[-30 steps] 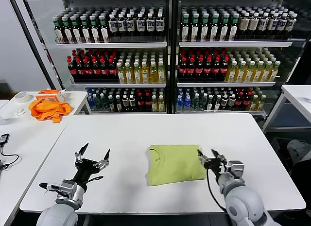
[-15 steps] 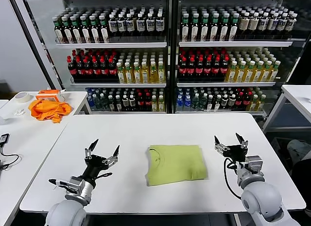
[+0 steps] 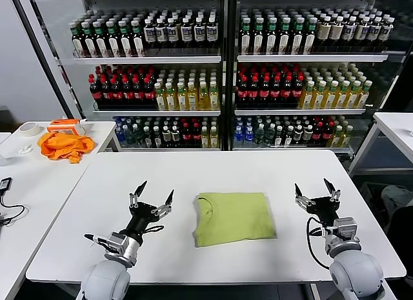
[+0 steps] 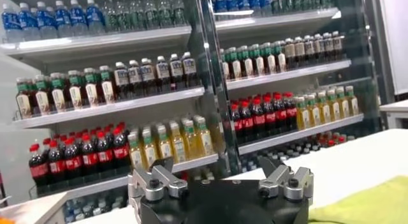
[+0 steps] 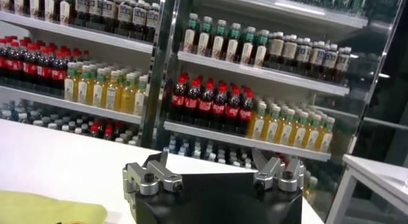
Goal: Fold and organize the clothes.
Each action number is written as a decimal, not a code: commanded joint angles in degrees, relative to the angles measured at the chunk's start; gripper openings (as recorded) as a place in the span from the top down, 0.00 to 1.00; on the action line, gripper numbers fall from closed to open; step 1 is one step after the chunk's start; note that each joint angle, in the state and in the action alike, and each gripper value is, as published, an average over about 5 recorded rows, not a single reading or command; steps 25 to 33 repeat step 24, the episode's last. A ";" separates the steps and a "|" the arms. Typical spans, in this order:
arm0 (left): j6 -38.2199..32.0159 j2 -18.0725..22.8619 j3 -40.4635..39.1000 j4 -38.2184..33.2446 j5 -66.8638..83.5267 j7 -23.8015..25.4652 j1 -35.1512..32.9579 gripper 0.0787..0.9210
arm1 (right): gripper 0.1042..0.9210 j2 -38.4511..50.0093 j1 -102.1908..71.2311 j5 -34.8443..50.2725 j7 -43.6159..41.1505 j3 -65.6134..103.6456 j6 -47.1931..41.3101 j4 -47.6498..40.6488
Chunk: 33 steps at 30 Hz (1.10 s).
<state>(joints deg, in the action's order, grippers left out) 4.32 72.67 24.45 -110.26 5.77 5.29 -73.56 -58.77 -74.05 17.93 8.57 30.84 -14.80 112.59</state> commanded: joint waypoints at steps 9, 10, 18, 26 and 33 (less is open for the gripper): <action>-5.12 1.82 2.70 2.96 -1.58 0.65 2.84 0.12 | 0.12 0.84 -0.54 -4.52 -2.51 2.34 3.39 -0.04; -5.07 2.06 2.90 3.63 -1.57 0.55 2.99 0.12 | 0.12 0.33 -0.59 -4.87 -2.59 2.25 3.46 -0.13; -3.86 1.64 3.62 4.21 -2.06 -1.40 3.58 0.12 | 0.12 -2.03 -0.93 -6.91 -4.00 2.34 3.93 -0.21; -4.14 1.25 3.33 4.20 -2.03 -1.98 3.47 0.12 | 0.12 -1.86 -2.23 -6.91 -4.00 3.42 3.85 -0.12; -4.14 1.25 3.33 4.20 -2.03 -1.98 3.47 0.12 | 0.12 -1.86 -2.23 -6.91 -4.00 3.42 3.85 -0.12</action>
